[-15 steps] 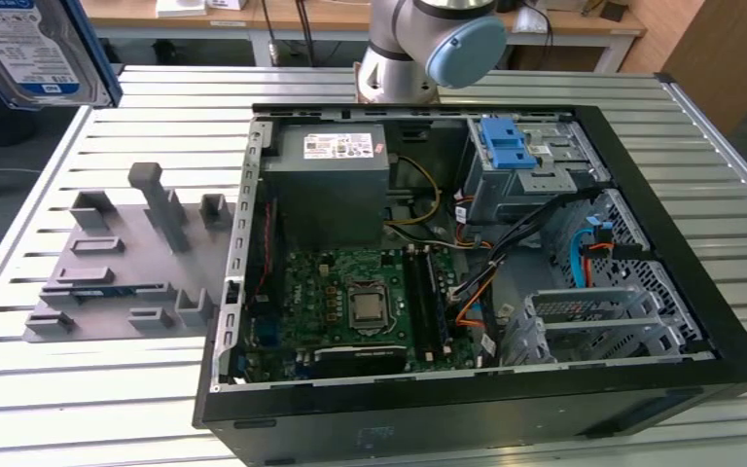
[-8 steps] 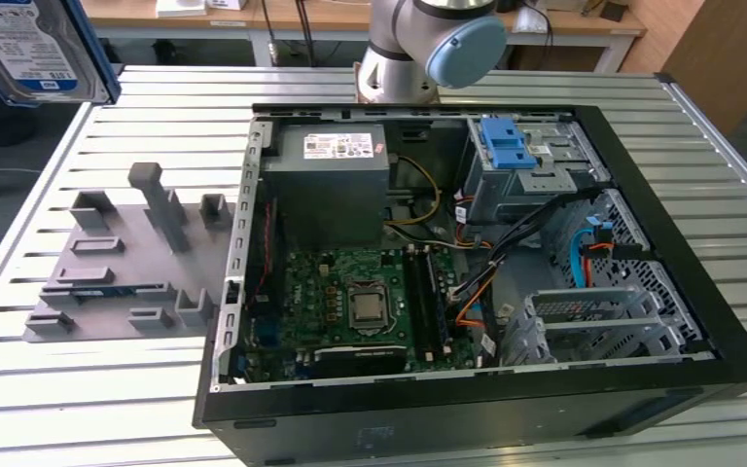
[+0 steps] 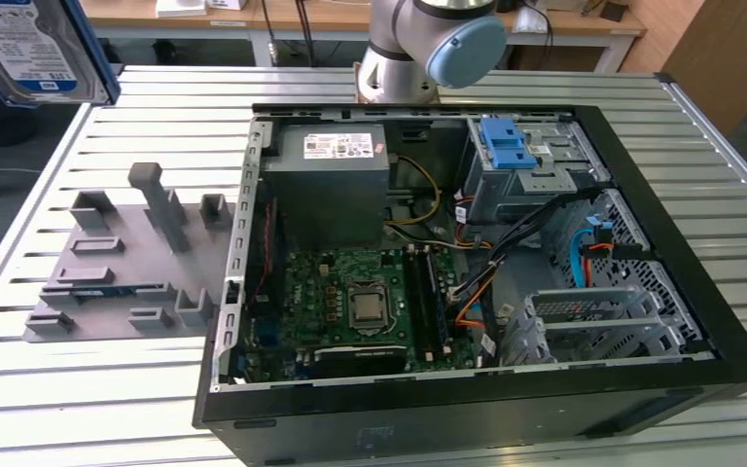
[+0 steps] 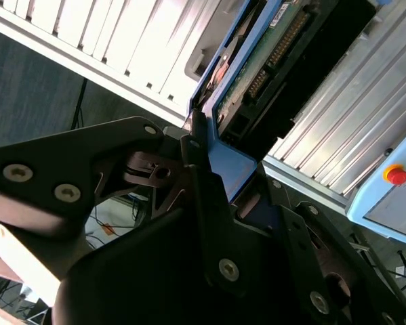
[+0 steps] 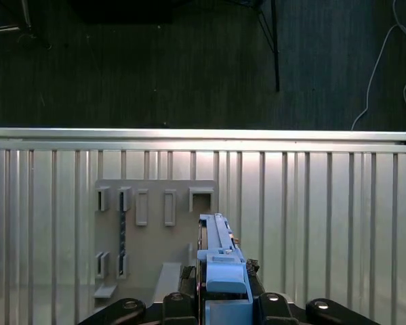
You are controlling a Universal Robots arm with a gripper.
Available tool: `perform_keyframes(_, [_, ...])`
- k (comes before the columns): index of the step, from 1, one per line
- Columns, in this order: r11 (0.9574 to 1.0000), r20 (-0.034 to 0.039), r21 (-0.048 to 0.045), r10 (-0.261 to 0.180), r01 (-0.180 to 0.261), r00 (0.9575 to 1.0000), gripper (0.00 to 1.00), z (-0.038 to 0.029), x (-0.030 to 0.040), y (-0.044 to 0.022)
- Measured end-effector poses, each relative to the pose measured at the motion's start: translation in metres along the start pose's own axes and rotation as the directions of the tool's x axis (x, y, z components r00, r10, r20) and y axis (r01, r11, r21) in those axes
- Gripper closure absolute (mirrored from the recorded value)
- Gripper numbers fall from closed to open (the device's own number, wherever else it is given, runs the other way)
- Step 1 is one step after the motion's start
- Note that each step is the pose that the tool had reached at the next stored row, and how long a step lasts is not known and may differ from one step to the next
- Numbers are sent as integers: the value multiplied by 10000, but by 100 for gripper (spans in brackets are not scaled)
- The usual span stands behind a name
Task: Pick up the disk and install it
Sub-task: 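Pick up the disk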
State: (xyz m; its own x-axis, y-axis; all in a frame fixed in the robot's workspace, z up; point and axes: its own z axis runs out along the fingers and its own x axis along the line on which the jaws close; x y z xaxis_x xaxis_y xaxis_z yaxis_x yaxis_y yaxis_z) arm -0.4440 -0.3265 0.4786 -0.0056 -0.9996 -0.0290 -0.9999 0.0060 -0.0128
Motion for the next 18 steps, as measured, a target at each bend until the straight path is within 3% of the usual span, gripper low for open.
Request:
perform_keyframes(11, [10000, 1, 2, -1, 1, 10000, 64, -4, 186, -2])
perform_keyframes(18, [10000, 0, 1, 0, 0, 10000, 64, -5, 214, -68])
